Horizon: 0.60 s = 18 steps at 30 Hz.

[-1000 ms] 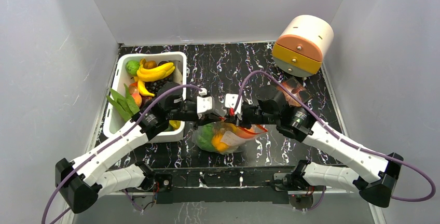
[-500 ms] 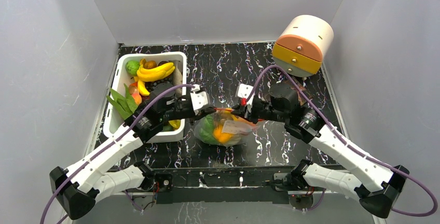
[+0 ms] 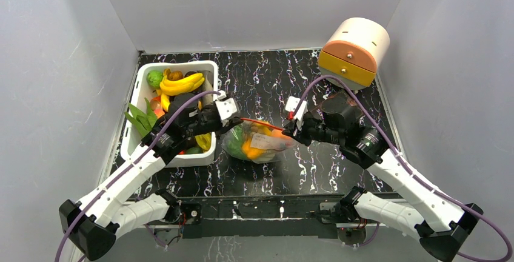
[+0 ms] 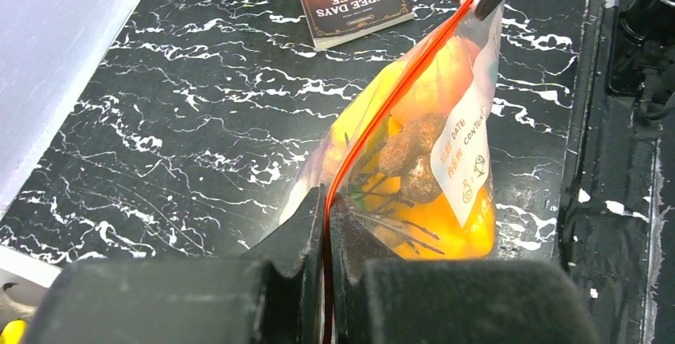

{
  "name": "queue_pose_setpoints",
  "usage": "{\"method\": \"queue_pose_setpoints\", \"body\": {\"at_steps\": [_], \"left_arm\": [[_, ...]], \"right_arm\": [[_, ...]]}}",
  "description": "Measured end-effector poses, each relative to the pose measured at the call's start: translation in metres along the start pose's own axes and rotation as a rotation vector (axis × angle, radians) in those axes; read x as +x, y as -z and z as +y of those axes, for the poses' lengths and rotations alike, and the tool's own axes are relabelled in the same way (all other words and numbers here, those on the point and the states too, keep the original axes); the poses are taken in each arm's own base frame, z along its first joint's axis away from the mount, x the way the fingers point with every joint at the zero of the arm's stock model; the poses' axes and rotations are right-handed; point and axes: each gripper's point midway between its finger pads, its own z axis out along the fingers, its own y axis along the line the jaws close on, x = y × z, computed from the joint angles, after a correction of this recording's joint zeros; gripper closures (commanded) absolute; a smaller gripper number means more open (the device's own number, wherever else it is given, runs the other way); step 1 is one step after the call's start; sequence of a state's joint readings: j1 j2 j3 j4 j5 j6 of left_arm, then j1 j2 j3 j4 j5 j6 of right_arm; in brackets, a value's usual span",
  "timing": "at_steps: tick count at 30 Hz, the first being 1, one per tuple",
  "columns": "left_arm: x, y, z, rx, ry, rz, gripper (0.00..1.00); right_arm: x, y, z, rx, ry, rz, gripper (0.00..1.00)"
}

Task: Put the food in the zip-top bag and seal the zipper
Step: Zip the zipper food storage bag at the center of the board.

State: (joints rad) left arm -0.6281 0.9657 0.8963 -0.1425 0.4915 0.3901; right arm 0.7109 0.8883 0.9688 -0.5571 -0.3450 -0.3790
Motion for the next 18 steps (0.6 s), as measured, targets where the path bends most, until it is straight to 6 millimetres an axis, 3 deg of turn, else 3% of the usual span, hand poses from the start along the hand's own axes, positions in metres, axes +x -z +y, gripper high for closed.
{"method": "queue_pose_setpoints", "body": {"at_steps": [18], "left_arm": [[0.007,-0.001,0.023,-0.073,0.012,0.025,1.0]], "right_arm": [[0.023,0.03,-0.01,0.127,-0.051,0.118,1.0]]}}
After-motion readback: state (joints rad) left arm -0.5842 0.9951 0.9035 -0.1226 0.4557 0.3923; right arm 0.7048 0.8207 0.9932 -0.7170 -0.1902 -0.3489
